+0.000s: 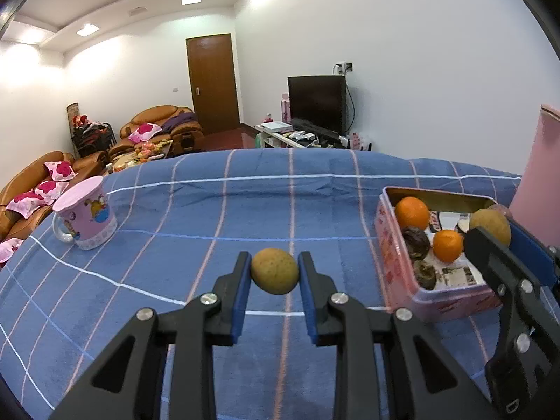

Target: Organize fruits

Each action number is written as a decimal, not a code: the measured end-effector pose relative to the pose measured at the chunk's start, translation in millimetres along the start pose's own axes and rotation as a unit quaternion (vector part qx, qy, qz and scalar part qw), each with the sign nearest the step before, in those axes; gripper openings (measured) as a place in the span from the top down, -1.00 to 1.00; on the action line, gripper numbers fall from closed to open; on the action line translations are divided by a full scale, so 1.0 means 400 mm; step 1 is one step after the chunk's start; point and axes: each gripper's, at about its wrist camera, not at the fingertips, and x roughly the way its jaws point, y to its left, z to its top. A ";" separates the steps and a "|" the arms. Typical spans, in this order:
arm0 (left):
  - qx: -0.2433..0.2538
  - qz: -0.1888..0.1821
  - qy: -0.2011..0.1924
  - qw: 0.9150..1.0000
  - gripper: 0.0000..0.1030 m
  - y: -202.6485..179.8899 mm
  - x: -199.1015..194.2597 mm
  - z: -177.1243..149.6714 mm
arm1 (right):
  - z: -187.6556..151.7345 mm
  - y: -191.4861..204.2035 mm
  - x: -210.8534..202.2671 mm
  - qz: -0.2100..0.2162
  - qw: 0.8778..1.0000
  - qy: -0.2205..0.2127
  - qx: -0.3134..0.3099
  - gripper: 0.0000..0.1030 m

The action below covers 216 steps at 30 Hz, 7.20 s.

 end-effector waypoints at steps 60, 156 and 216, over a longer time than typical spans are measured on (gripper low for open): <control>0.014 -0.112 0.023 0.993 0.44 -0.336 0.133 0.120 | 0.048 -0.321 0.087 -0.136 0.990 0.011 0.045 0.45; 0.084 0.019 -0.003 0.996 -1.00 -0.336 0.075 0.067 | 0.030 -0.327 0.082 -0.103 0.992 -0.010 0.077 -0.53; 0.032 -0.066 -0.105 0.992 -1.00 -0.211 -0.150 -0.030 | -0.047 -0.214 -0.199 -0.116 0.983 -0.133 0.047 -0.54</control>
